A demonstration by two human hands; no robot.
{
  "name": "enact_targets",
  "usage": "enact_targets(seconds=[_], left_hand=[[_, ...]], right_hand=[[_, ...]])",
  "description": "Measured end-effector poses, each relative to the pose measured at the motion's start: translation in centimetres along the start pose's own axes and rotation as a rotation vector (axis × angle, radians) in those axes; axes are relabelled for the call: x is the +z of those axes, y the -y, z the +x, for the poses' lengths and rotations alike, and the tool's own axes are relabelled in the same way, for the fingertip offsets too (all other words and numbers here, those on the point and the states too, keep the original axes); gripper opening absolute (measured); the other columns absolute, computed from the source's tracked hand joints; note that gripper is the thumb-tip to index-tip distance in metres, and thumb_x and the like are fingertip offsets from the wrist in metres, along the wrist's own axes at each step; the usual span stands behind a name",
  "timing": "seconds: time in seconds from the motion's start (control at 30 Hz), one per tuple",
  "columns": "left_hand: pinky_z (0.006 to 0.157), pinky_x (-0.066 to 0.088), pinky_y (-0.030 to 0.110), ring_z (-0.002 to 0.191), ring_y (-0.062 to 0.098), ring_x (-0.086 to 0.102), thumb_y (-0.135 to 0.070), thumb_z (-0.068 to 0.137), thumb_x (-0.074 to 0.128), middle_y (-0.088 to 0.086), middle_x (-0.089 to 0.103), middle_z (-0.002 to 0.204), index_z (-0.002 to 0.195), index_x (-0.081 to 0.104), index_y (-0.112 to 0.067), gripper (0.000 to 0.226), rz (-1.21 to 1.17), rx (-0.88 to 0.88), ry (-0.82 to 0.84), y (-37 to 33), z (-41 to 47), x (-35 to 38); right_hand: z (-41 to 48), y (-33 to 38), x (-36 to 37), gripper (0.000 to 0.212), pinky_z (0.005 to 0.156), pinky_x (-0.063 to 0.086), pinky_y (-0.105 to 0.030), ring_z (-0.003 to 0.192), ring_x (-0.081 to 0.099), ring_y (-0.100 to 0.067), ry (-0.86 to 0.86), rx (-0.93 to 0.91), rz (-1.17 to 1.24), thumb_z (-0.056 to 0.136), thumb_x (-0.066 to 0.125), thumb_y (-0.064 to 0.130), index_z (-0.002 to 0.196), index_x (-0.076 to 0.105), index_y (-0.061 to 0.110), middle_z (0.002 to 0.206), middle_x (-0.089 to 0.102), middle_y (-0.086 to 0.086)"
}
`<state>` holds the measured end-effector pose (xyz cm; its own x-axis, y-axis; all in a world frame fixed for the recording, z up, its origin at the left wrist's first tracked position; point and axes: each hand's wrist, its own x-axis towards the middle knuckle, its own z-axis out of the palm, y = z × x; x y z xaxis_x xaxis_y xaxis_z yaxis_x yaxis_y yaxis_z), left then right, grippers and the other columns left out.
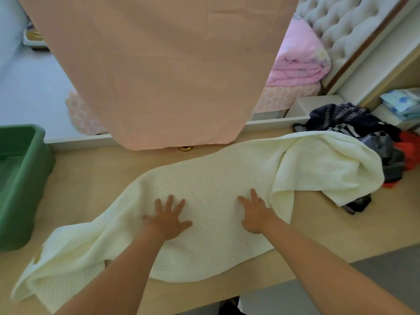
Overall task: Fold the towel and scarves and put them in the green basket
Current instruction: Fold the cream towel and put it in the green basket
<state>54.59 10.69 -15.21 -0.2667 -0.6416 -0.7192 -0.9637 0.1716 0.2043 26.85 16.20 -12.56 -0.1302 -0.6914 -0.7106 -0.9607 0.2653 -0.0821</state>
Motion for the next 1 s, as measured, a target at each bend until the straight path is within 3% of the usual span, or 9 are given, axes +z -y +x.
enact_targets(seconds=[0.1,0.23,0.3,0.4,0.53,0.67,0.83,0.93,1.0], left_hand=[[0.113,0.002,0.069,0.147,0.032,-0.022,-0.072,0.091,0.034,-0.004,-0.024,0.161,0.154,0.002,-0.040,0.078,-0.008,-0.035,-0.090,-0.8,1.3,-0.8],[0.117,0.012,0.062,0.150,0.028,-0.003,-0.063,0.091,0.047,0.003,0.001,0.163,0.150,0.020,-0.032,0.072,0.043,0.023,-0.331,-4.8,3.4,-1.9],[0.117,0.011,0.062,0.150,0.032,-0.009,-0.066,0.089,0.048,0.003,-0.010,0.163,0.154,0.004,-0.035,0.085,0.064,0.057,-0.296,-7.6,4.5,-1.7],[0.115,0.003,0.067,0.145,0.040,-0.024,-0.077,0.080,0.049,0.003,-0.031,0.159,0.151,-0.017,-0.041,0.103,0.157,0.060,-0.194,-11.5,6.4,-1.0],[0.112,-0.006,0.070,0.138,0.043,-0.036,-0.083,0.067,0.057,0.004,-0.046,0.150,0.145,-0.028,-0.043,0.123,0.194,0.093,-0.129,-14.5,8.7,-1.5],[0.112,-0.012,0.066,0.138,0.038,-0.039,-0.084,0.065,0.059,-0.002,-0.047,0.149,0.146,-0.027,-0.046,0.124,0.207,0.180,-0.106,-16.3,10.5,-2.9],[0.121,-0.001,0.049,0.150,0.024,-0.012,-0.055,0.091,0.056,-0.007,-0.009,0.164,0.154,-0.006,-0.041,0.089,-0.005,0.239,-0.247,-17.6,10.2,-3.9],[0.119,0.017,0.041,0.147,0.019,0.017,-0.037,0.097,0.053,-0.004,0.023,0.160,0.154,0.020,-0.034,0.066,-0.122,0.254,-0.448,-16.6,8.6,-4.9],[0.110,0.031,0.038,0.132,0.019,0.038,-0.024,0.097,0.052,-0.002,0.044,0.145,0.144,0.041,-0.027,0.049,-0.125,0.239,-0.641,-14.6,7.3,-5.7]], right_hand=[[0.4,-1.6,0.1,0.078,0.116,0.028,-0.047,0.148,0.017,-0.036,0.025,0.006,-0.061,0.096,0.050,0.033,0.157,0.003,0.033,0.164,-0.005,-0.011],[1.5,-3.7,-2.7,0.049,0.103,0.038,-0.040,0.124,0.046,-0.029,-0.205,-0.092,-0.198,0.101,0.033,0.040,0.145,0.041,0.019,0.142,0.044,-0.010],[2.8,-5.4,-3.7,0.046,0.109,0.032,-0.040,0.131,0.038,-0.028,-0.351,-0.174,-0.204,0.101,0.035,0.029,0.146,0.040,0.019,0.147,0.039,-0.010],[4.8,-7.8,-4.5,0.059,0.123,0.011,-0.043,0.151,0.007,-0.027,-0.345,-0.252,-0.097,0.102,0.040,0.025,0.157,0.018,0.026,0.165,0.004,-0.010],[7.1,-10.0,-4.7,0.072,0.119,0.002,-0.061,0.152,-0.014,-0.022,-0.205,-0.238,-0.080,0.099,0.038,0.056,0.154,-0.008,0.045,0.163,-0.024,-0.001],[8.8,-13.0,-5.1,0.073,0.114,0.003,-0.067,0.151,-0.016,-0.025,-0.213,-0.072,-0.167,0.092,0.022,0.073,0.152,-0.012,0.048,0.163,-0.021,-0.005],[8.8,-12.8,-7.2,0.066,0.107,0.023,-0.053,0.138,0.029,-0.034,-0.387,0.039,-0.286,0.092,0.024,0.067,0.148,0.034,0.031,0.153,0.027,-0.019],[8.7,-9.4,-8.3,0.047,0.093,0.034,-0.045,0.113,0.045,-0.028,-0.587,-0.123,-0.225,0.093,0.038,0.053,0.125,0.054,0.022,0.131,0.045,-0.011],[8.6,-6.3,-8.5,0.044,0.093,0.038,-0.043,0.113,0.046,-0.028,-0.618,-0.272,-0.146,0.094,0.043,0.044,0.130,0.051,0.021,0.135,0.044,-0.012]])
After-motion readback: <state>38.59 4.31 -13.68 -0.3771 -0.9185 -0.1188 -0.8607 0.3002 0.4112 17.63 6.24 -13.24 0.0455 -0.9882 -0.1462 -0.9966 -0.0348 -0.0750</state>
